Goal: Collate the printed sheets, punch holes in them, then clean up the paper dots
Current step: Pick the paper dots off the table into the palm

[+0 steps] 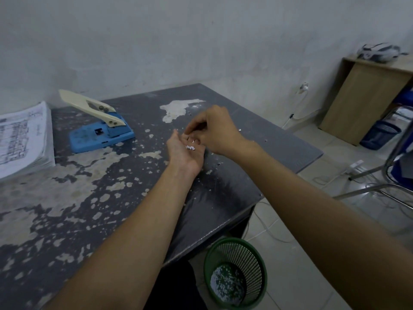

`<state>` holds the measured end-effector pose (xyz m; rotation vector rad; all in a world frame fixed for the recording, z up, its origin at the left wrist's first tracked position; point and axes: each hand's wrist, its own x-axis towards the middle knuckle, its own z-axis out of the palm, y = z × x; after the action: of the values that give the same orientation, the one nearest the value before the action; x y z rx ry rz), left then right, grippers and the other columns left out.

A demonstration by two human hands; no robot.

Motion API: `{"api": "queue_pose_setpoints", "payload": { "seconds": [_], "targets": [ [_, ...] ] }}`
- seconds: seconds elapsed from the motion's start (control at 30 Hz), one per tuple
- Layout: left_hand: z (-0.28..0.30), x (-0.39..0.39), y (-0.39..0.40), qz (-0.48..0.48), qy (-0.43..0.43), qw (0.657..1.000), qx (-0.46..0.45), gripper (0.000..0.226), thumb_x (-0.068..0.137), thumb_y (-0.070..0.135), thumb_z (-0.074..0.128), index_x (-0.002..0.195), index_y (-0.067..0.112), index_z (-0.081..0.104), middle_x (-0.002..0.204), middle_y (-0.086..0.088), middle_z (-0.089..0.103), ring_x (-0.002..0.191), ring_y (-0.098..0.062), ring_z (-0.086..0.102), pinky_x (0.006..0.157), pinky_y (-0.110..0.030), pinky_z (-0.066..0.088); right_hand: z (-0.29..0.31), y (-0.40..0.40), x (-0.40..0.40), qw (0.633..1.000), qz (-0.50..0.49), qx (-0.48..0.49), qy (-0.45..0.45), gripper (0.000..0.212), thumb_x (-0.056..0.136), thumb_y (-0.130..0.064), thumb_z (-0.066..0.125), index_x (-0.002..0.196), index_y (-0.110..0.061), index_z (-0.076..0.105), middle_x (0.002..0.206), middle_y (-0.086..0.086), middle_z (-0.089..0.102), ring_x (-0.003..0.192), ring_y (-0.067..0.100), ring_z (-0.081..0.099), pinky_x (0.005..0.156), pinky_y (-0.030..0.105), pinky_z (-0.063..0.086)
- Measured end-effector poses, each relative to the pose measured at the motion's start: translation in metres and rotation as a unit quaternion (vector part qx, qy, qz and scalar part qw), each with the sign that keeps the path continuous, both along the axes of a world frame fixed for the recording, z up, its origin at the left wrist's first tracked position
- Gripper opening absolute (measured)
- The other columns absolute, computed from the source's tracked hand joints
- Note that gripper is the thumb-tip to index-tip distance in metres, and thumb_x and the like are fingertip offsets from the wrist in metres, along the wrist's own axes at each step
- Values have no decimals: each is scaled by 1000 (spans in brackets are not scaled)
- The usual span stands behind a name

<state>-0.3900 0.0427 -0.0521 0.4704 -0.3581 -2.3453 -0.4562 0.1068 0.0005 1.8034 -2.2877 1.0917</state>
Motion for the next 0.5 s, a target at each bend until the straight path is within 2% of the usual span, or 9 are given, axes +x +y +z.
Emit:
{"api": "queue_pose_setpoints", "payload": {
  "seconds": [0.07, 0.17, 0.23, 0.3, 0.37, 0.43, 0.5],
  "targets": [
    [0, 0, 0, 12, 3, 1000, 9, 42, 109, 33, 26, 107, 4, 56, 77, -7, 66, 75, -15, 63, 75, -26, 53, 2, -3, 2, 1000, 6, -6, 4, 15, 76, 4, 74, 83, -7, 80, 80, 4, 76, 74, 9, 69, 74, 18, 54],
    [0, 1, 1, 9, -3, 1000, 0, 48, 108, 33, 27, 97, 3, 61, 72, -8, 71, 71, -16, 69, 68, -28, 56, 6, -4, 0, 1000, 17, 0, 5, 9, 73, -1, 82, 81, -5, 79, 78, 5, 75, 68, 8, 67, 68, 12, 52],
    [-1, 0, 0, 5, 8, 1000, 4, 49, 108, 34, 27, 102, 0, 61, 82, -12, 70, 83, -20, 68, 76, -32, 55, 8, -3, -2, 1000, 18, 11, -1, 9, 75, 0, 81, 83, -3, 79, 77, 6, 74, 62, 3, 62, 69, 15, 55],
    [-2, -1, -1, 5, 20, 1000, 9, 48, 108, 34, 28, 104, 0, 61, 83, -12, 70, 88, -22, 66, 80, -35, 54, 10, 0, -3, 1000, 22, 16, -12, 12, 76, 6, 76, 85, -1, 79, 77, 7, 73, 59, 0, 60, 70, 17, 56],
    [-3, -2, -2, 4, 24, 1000, 8, 48, 108, 34, 28, 104, 0, 61, 80, -12, 72, 90, -23, 66, 85, -36, 54, 11, 1, -2, 1000, 22, 11, -18, 13, 75, 7, 76, 84, -1, 79, 77, 7, 74, 61, 2, 63, 70, 17, 57],
    [-3, -2, -1, -2, 25, 1000, -1, 52, 108, 36, 26, 104, -2, 62, 80, -15, 73, 90, -25, 67, 93, -39, 53, 11, 2, -2, 1000, 18, 2, -19, 11, 73, 3, 81, 82, -2, 78, 77, 7, 75, 65, 8, 68, 71, 23, 59],
    [-3, -1, -1, -8, 22, 1000, -8, 55, 108, 37, 24, 103, -3, 62, 81, -17, 74, 89, -25, 69, 90, -39, 54, 11, 4, -6, 1000, 13, -9, -22, 11, 72, 3, 81, 81, -3, 78, 77, 7, 75, 71, 13, 71, 73, 28, 60]
  ]
}}
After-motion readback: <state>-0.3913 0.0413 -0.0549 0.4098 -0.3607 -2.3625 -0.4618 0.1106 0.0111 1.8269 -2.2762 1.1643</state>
